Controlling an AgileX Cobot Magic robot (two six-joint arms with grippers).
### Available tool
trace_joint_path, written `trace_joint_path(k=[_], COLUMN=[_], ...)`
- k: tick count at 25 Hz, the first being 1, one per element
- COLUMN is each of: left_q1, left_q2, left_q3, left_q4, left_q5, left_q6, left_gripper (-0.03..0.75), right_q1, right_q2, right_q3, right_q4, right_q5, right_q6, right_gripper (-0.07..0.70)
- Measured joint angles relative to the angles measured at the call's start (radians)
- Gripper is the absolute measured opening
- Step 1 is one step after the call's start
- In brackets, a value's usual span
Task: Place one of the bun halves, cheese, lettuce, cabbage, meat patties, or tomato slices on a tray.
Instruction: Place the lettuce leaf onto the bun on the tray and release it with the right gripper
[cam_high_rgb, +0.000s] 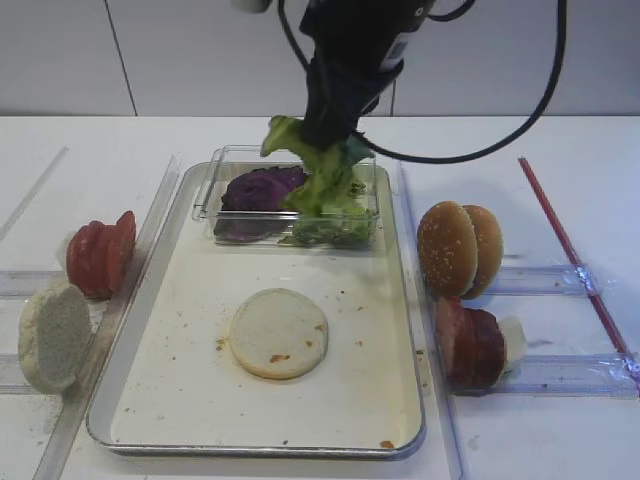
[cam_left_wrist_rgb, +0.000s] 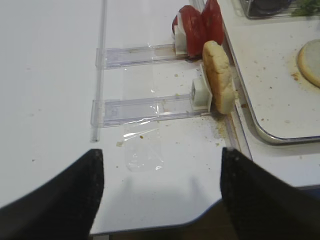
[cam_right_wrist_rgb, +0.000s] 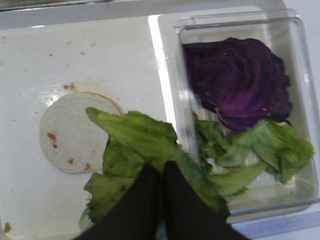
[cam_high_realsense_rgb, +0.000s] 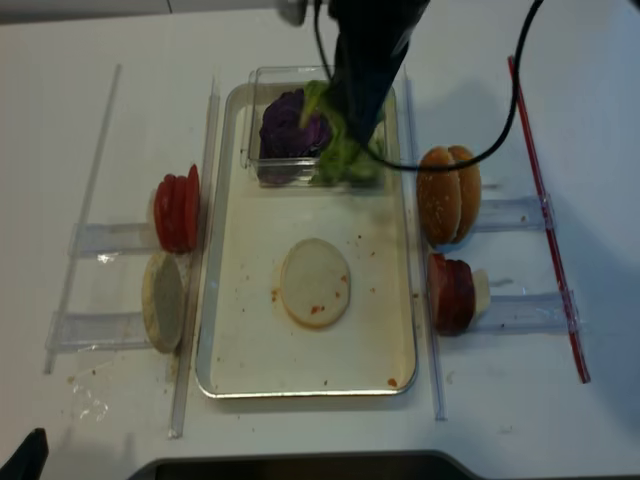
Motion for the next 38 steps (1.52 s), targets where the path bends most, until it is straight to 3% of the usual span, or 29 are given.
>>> trace_joint_path(k=[14,22,38], left_q1=[0.0,0.0,0.0], left_q2=[0.0,0.0,0.0], left_q3=[0.0,0.0,0.0], left_q4=[0.0,0.0,0.0], left_q5=[0.0,0.0,0.0], left_q6=[0.0,0.0,0.0], left_gripper=[0.453,0.453,0.453], right_q1=[0.082,0.097,0.097], right_q2=[-0.001,-0.001,-0.001], right_q3=[0.15,0.199,0.342], right_q4=[0.105,0.156,0.191], right_q5=[-0.01,-0.122,-0.272], right_q6=[0.001,0.0,-0.066], right_gripper=[0.051,0.051,0.05])
